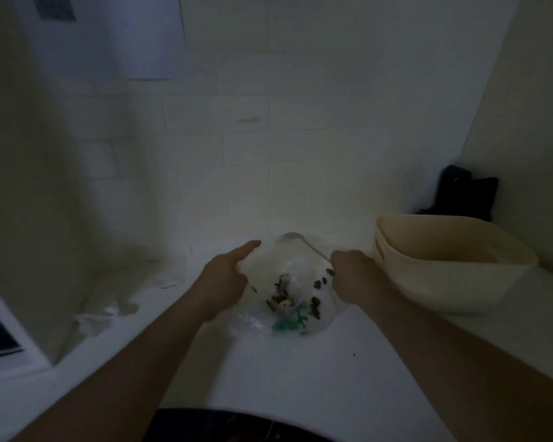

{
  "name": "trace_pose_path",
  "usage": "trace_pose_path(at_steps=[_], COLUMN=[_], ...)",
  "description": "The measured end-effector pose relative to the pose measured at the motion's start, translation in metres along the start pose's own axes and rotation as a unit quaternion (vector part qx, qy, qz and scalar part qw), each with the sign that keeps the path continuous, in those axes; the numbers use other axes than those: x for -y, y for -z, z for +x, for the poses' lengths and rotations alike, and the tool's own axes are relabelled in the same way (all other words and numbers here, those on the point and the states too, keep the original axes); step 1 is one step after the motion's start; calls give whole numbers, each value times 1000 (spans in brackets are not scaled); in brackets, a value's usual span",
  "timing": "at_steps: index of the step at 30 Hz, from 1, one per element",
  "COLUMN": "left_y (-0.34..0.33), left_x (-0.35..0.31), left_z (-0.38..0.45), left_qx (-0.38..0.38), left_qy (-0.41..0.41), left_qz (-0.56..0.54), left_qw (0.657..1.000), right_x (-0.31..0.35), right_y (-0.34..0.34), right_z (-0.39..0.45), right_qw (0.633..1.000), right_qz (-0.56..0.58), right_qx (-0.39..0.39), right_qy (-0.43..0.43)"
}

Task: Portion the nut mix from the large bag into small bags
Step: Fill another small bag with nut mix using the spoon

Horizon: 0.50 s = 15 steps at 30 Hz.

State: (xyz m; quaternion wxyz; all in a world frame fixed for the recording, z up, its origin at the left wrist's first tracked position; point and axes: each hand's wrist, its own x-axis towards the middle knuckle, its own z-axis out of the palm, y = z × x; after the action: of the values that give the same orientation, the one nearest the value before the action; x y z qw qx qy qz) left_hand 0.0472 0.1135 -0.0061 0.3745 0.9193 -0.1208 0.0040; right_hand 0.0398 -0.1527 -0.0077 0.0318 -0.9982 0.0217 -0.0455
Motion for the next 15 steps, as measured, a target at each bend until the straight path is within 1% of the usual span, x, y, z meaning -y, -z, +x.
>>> trace_pose_path(at_steps=[3,5,7,10,15], left_y=[26,45,63,81,87], left_x=[-3,-9,-19,-35,-65], left_z=[12,19,24,30,30], left_qx=[-30,-30,-27,-1,57], left_qy=[-15,10,27,27,4], left_qz=[159,255,312,349,337], left_qw=[987,966,949,937,940], right_x=[0,-3,-8,-15,-21], right_y=[40,67,87,97,79], right_z=[1,-2,-9,-21,-36], right_qw=[1000,999,998,996,984], right_qz=[-7,6,31,76,168], right_qx=[-14,9,26,2,-52], right_qy=[22,32,44,46,34])
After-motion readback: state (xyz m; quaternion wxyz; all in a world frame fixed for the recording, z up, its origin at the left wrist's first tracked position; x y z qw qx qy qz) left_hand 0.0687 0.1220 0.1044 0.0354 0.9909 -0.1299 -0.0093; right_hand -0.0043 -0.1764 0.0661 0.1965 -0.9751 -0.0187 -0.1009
